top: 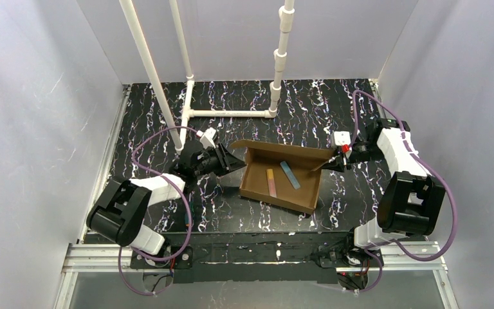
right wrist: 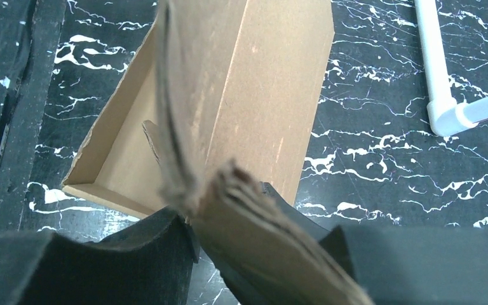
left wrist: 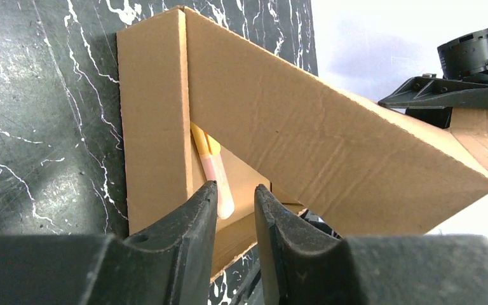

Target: Fold the paper box

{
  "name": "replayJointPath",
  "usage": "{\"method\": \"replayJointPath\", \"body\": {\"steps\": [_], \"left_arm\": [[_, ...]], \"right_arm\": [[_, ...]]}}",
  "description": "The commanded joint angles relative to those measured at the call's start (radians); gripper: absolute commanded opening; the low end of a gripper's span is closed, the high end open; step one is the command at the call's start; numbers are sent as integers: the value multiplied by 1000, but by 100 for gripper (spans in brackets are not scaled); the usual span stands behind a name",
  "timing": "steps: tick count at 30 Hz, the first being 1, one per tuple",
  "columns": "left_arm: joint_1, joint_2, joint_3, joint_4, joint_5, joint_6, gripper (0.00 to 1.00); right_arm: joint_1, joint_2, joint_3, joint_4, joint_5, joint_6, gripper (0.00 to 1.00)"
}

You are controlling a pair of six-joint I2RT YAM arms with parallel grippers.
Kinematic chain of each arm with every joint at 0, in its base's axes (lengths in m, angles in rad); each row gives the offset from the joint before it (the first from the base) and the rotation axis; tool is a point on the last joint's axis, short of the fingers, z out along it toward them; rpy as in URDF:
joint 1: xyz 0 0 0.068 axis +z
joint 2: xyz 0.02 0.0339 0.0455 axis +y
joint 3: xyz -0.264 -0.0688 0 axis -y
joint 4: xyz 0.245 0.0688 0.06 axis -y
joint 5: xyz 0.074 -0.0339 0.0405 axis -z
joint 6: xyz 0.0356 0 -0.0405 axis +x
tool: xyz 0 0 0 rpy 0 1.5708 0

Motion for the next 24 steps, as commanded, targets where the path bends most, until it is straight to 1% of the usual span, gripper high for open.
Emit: {"method": "replayJointPath", "body": {"steps": [1,6,9,12,14,16,17,20,22,24], "left_arm": [[0,-61,-26,7,2,5,28],[1,-76,-42,6,4,3,28],[11,-105,-66,4,-3,-2,28],[33,-161,-106,-23,-16,-2,29],[55,-223,-144,-68,-40,-3,30],[90,-323,-163,-212,-73,-6,33],[96,-393,-163,-310,-82,-16,33],[95,-435,-175,-381,-42,-76,33],[94,-445,-194,-417,-4,-137,33],[88,-456,-174,-553,-2,-154,32]], "right_arm": [[-4,-44,-44,-48,113,-3,25],[-4,-77,-57,-48,127,-7,34],[-4,-96,-69,-48,149,-13,38],[-3,-119,-94,-49,188,-24,40],[-3,-142,-119,-48,212,-36,41],[-1,-173,-150,-49,246,-52,48],[2,-193,-173,-49,278,-63,56],[3,-226,-205,-43,299,-77,69],[4,-272,-237,-25,300,-82,82],[6,-324,-257,2,295,-66,92]]}}
